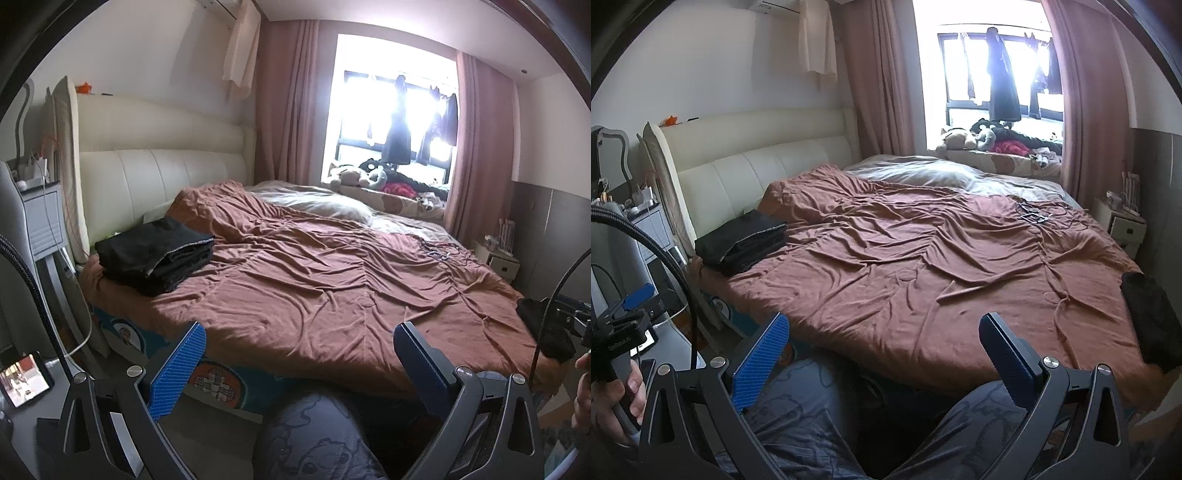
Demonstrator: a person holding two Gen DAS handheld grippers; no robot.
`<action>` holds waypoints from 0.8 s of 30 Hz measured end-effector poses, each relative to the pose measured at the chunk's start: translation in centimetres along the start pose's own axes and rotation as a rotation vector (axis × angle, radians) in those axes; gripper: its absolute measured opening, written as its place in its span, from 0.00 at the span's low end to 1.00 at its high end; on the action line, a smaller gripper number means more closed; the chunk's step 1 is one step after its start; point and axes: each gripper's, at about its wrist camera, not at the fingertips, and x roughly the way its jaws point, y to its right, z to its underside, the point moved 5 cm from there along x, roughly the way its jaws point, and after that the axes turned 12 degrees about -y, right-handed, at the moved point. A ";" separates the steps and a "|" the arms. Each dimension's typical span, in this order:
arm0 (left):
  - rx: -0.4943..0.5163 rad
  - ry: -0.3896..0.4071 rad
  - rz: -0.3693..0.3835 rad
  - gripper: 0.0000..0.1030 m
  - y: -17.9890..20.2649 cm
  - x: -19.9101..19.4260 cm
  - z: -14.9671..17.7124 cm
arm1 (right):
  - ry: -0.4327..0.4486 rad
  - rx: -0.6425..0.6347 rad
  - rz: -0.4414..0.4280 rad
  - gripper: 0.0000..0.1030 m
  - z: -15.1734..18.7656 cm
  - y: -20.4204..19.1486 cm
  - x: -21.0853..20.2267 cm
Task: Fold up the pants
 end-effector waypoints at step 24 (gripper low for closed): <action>0.003 -0.008 0.032 1.00 0.4 -0.6 -0.2 | -0.006 -0.007 0.007 1.00 0.2 -0.1 -0.1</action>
